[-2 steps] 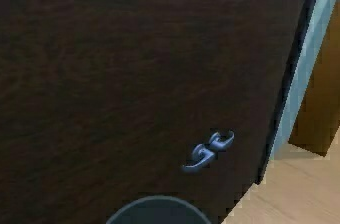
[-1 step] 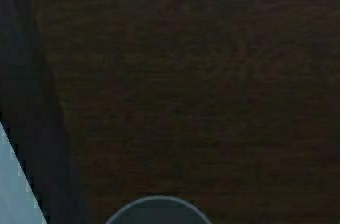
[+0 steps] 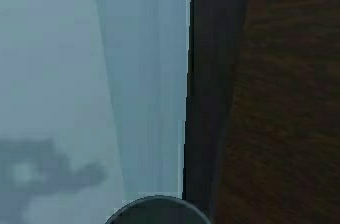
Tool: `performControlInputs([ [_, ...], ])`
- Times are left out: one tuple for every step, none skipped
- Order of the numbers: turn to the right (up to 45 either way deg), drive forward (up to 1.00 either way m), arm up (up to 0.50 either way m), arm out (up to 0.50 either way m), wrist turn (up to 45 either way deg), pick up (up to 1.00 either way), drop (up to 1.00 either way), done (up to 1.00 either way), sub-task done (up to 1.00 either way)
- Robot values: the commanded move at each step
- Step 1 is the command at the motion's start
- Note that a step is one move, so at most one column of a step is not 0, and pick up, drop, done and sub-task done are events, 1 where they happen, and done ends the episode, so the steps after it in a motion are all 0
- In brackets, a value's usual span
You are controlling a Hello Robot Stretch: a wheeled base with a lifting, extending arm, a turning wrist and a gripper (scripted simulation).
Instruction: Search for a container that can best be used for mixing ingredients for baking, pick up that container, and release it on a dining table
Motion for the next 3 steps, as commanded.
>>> performControlInputs([
  [-12.0, 0.0, 0.0, 0.0, 0.0, 0.0, 0.0, 0.0, 0.0],
  [45.0, 0.0, 0.0, 0.0, 0.0, 0.0, 0.0, 0.0, 0.0],
  [45.0, 0.0, 0.0, 0.0, 0.0, 0.0, 0.0, 0.0, 0.0],
])
